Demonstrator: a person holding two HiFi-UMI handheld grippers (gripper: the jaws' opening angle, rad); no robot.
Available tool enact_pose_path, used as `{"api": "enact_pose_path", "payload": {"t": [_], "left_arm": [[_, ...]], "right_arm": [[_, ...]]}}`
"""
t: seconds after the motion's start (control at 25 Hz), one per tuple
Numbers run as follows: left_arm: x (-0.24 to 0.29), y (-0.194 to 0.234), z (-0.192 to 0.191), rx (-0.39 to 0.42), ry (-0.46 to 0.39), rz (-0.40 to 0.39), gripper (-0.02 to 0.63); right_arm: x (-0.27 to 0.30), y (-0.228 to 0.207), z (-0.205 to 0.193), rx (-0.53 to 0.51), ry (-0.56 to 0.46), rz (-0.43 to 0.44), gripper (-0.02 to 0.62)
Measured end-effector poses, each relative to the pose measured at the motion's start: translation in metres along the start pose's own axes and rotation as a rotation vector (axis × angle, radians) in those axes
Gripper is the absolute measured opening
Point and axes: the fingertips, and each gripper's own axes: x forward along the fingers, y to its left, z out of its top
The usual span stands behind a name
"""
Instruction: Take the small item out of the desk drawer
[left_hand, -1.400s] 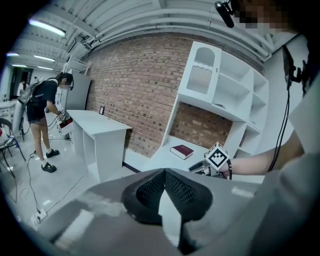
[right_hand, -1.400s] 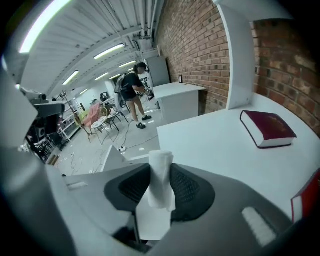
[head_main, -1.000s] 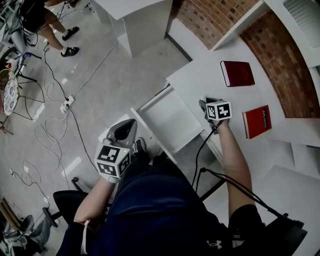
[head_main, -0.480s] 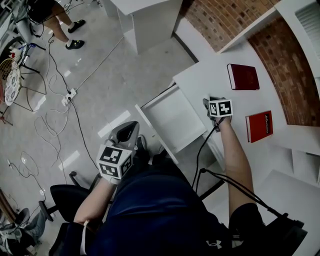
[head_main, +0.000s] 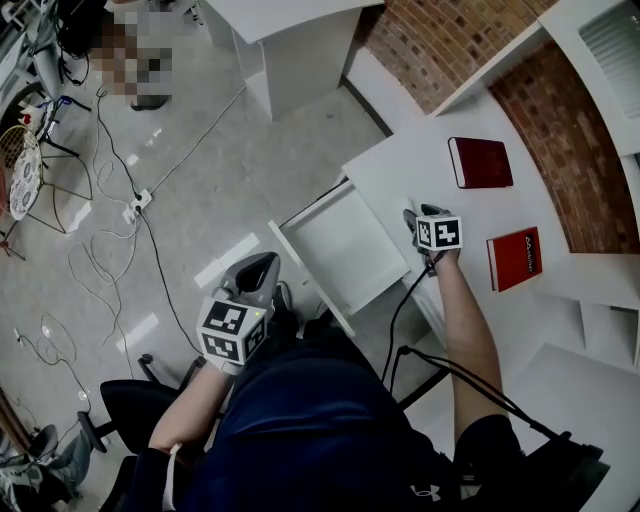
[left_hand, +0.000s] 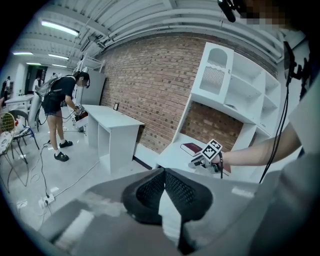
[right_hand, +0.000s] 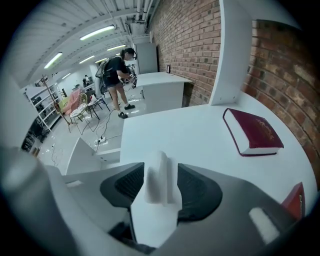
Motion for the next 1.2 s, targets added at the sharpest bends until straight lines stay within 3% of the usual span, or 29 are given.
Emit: {"api": "enact_pose_path", "payload": {"t": [0.24,0.48,0.6,0.88,1.08,1.2], "left_arm": [[0.004,-0.01,0.008,0.026,-0.015,-0.026,0.003],[0.007,-0.019,0.018,0.064,-0.024,-0.056,0.003],[0.009,-0.017,0.03,0.119,-0.048,-0.055,0.003],[0.003,-0.005,0.094,0.26,-0.17,-0.007,0.003],[-0.015,-0.037,0.157,0.269,-0.332,-0.092,0.003],[-0.035,-0.079,0.195,0.452,-0.444,-0.117,0.003]], "right_arm": [[-0.039,-0.001,0.016,0.011,-0.12,0.002,0.221],[-0.122,0.018,0.053,-0.025,-0.372,-0.016,0.207],[-0.169,0.035,0.071,-0.079,-0.512,-0.019,0.179],[-0.277,0.068,0.104,-0.302,-0.757,-0.117,0.14],[-0.356,0.103,0.129,-0.442,-0.901,-0.193,0.101],[-0.399,0.116,0.137,-0.453,-0.991,-0.223,0.046]]}}
